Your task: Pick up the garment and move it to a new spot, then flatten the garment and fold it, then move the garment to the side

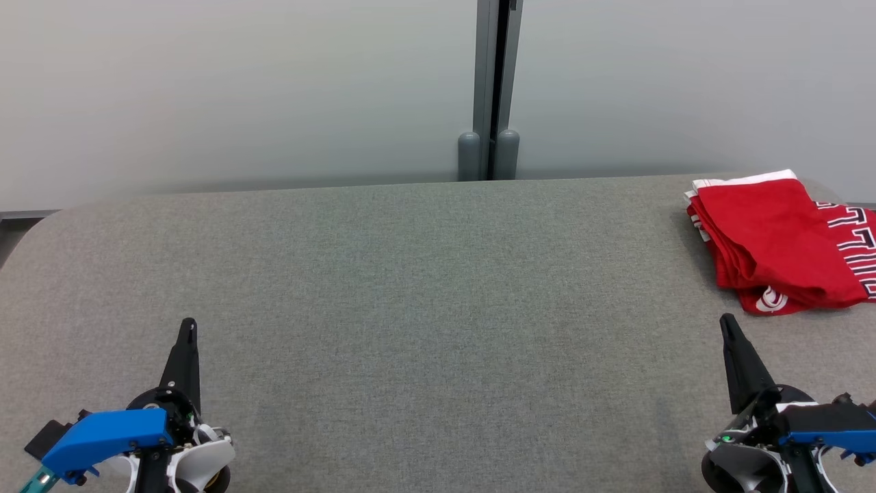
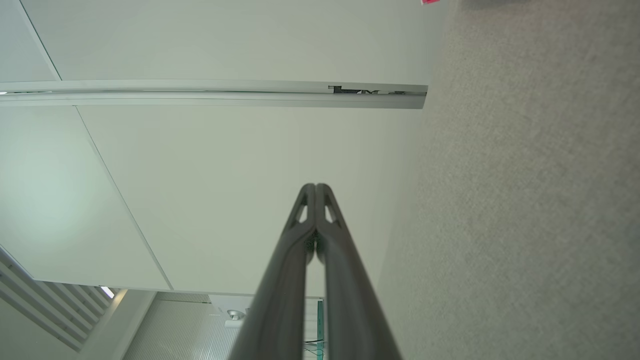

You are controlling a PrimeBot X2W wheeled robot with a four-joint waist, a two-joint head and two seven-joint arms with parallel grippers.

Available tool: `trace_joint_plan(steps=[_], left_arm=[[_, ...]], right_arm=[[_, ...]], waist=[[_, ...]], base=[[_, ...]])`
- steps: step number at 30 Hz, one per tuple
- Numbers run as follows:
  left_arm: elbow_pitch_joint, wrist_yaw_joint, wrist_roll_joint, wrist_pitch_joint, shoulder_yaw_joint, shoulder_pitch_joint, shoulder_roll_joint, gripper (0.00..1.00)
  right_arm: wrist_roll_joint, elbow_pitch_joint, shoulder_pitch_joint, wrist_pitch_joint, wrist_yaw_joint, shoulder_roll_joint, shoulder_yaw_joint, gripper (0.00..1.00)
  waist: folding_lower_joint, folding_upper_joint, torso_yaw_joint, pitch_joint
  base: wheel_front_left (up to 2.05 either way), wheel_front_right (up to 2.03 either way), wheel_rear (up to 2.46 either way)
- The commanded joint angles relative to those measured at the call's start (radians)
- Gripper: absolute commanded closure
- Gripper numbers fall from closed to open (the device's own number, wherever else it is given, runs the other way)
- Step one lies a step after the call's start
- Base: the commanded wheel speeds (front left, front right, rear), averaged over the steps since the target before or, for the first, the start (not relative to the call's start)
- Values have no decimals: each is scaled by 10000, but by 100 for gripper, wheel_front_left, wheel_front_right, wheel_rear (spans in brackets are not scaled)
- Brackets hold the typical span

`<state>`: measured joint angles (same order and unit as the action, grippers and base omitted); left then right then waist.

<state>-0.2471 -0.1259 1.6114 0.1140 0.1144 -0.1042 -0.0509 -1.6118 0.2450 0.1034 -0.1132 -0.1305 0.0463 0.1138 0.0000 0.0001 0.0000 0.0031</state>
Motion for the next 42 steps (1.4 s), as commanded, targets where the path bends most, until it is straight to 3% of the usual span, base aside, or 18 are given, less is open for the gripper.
trace_joint_plan(steps=[1,42], left_arm=[[41,-89,26,37,17,-100,19,100],[42,-90,29,36,14,-99,19,100]], right_arm=[[-24,12,111,-28,-4,73,2,100],[-25,12,110,-27,-4,72,1,100]], waist=[[0,-1,1,0],[0,-1,0,0]], base=[[0,0,0],[0,0,0]])
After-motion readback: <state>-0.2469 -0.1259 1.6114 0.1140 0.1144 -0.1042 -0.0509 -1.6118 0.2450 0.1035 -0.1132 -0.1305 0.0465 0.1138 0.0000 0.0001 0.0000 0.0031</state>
